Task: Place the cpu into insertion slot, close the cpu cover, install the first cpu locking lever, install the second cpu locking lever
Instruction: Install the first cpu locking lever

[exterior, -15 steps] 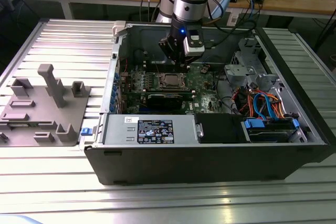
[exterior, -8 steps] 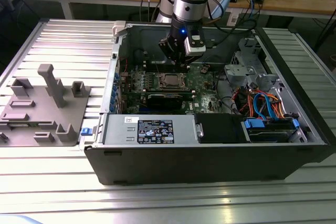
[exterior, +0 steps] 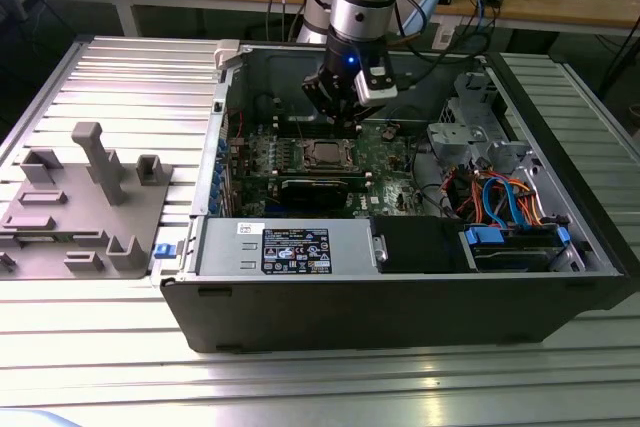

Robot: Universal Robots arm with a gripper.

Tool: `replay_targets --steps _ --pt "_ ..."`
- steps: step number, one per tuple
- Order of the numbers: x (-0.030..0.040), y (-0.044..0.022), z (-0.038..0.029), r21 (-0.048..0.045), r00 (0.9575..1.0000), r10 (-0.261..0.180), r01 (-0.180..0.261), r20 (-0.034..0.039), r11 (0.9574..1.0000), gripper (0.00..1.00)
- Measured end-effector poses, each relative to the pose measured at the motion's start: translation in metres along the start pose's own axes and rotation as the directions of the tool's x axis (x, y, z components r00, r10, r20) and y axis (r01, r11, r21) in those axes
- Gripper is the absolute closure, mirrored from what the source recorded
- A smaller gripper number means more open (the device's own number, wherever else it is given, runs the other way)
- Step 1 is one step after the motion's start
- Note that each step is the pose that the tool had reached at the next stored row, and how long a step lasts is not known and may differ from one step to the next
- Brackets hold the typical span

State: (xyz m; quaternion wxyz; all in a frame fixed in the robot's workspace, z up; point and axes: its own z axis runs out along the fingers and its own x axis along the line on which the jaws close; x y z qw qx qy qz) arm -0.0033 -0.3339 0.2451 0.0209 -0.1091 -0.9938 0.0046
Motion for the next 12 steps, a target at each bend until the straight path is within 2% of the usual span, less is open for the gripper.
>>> replay_targets --steps 7,11,12 --pt "0.0001 0.0 0.0 -0.0019 0.9987 -0.05 0.05 0.0 0.9987 0.89" --pt "0.0 0.0 0.0 -0.0016 0.9938 -0.112 0.112 0.0002 0.9938 0.89" --pt "0.0 0.0 0.0 -0.0007 0.9913 -0.131 0.131 0.0003 0.9913 0.89"
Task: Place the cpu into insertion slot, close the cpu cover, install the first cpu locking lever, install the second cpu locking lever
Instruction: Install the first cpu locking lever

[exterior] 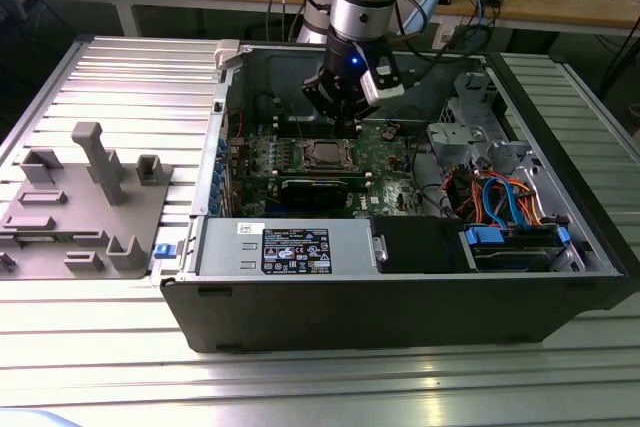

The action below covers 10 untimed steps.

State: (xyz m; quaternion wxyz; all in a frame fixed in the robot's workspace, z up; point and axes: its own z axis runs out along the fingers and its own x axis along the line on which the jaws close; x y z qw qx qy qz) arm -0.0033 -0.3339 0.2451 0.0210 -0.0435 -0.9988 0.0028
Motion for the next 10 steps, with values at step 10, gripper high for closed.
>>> replay_targets --steps 10 --pt "0.0 0.0 0.0 0.0059 0.9899 -0.142 0.142 0.0006 0.9899 0.89"
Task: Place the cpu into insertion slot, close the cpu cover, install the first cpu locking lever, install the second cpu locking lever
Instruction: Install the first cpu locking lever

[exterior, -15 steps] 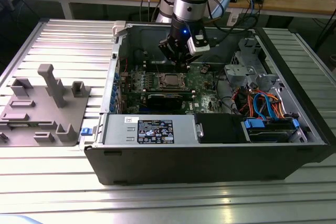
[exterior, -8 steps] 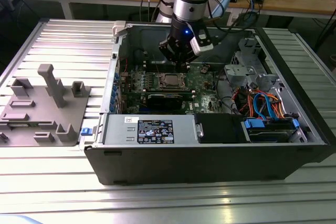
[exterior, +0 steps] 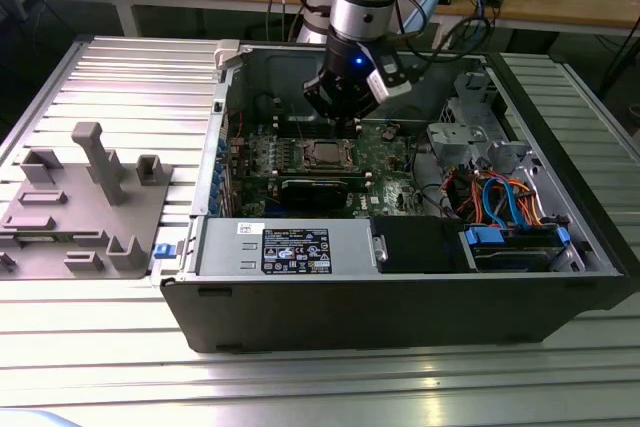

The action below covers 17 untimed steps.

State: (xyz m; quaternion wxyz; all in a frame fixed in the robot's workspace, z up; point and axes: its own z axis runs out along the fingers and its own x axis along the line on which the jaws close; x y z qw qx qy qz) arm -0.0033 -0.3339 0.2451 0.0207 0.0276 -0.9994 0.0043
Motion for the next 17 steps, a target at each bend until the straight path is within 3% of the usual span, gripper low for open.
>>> replay_targets --steps 9,17 --pt "0.0 0.0 0.0 -0.0001 0.9998 -0.018 0.018 0.0002 0.9998 0.89" --pt "0.0169 0.0009 -0.002 0.0 0.9998 -0.018 0.018 0.0085 0.9998 0.89"
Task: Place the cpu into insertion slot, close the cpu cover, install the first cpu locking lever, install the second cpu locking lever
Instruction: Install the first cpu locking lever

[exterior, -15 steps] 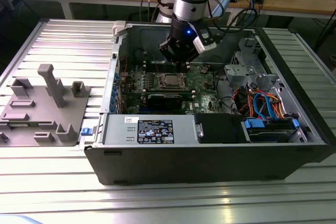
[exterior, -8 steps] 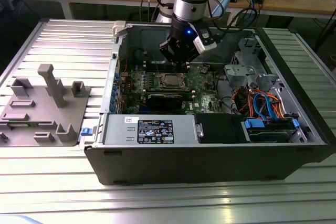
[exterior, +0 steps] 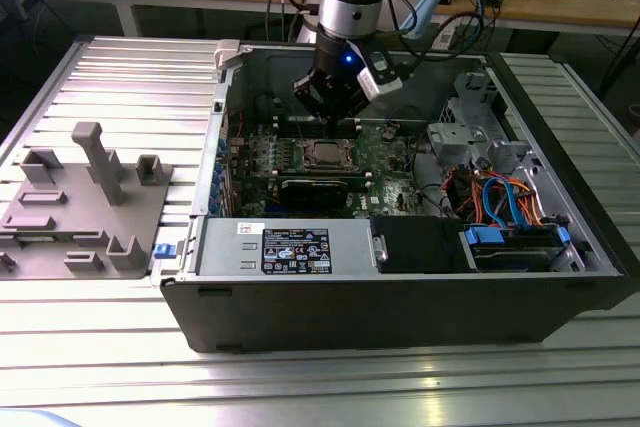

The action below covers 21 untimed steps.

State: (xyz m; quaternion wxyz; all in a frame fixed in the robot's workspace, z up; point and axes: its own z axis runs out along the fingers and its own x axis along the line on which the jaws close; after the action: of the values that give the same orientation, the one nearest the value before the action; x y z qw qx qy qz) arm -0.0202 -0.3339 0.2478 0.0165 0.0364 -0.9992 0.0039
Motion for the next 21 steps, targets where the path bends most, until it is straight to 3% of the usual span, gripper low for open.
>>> replay_targets --steps 21 --pt "0.0513 0.0096 -0.0041 0.0023 0.9995 0.0 0.0 0.03 1.0 0.89"
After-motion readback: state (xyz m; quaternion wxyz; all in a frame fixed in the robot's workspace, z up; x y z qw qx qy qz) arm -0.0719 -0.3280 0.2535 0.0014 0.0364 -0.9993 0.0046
